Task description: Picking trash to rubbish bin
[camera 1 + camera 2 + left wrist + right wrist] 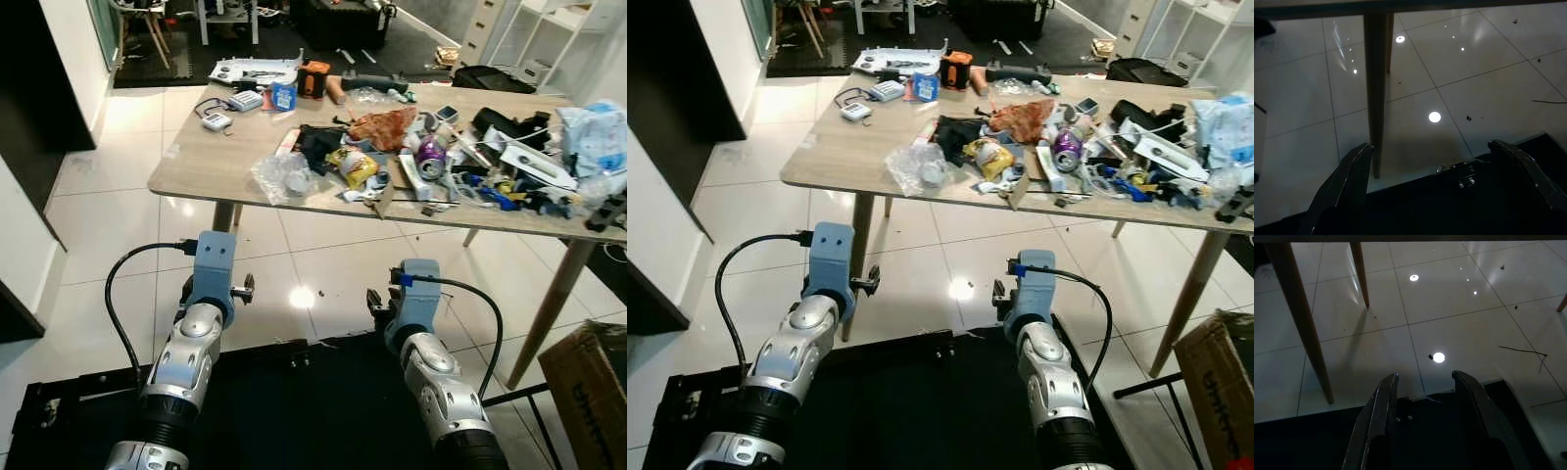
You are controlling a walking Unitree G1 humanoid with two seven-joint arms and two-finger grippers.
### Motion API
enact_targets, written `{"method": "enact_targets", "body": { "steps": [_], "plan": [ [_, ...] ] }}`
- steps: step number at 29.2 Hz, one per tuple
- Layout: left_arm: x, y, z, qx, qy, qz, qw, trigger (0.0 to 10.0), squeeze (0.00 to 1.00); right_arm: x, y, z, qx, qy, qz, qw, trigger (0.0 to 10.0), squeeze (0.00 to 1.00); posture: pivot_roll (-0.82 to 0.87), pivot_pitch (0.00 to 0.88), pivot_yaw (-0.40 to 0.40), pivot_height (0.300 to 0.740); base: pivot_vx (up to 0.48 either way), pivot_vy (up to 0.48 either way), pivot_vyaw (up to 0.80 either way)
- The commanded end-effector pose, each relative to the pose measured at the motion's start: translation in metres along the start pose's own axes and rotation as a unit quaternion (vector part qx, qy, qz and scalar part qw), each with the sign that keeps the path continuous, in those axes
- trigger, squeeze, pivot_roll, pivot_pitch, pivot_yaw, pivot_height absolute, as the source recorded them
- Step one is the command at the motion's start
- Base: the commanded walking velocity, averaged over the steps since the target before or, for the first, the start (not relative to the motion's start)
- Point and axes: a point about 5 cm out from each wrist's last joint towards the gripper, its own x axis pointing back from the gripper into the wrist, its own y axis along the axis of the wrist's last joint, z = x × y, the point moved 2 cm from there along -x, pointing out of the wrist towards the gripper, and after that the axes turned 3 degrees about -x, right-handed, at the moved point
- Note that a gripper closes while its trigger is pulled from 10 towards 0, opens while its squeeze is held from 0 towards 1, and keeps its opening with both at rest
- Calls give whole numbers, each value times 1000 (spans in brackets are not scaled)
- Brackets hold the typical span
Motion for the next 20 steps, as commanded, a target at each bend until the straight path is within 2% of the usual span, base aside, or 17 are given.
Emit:
{"method": "enact_targets", "body": {
  "steps": [1,6,20],
  "plan": [
    [0,-4,-1,-2,2,8,1000,10000,0,0,-2,-1,-2,-2,3,1000,10000,0,21,106,-37,740,0,0,0],
    [1,-4,-4,-7,-6,6,1000,10000,0,0,-1,0,-2,0,1,1000,10000,0,20,108,-38,740,0,0,0],
    [0,-3,-8,-6,-12,7,1000,10000,0,1,-1,1,-4,0,1,1000,10000,0,17,112,-36,740,0,-475,0]
  ]
}}
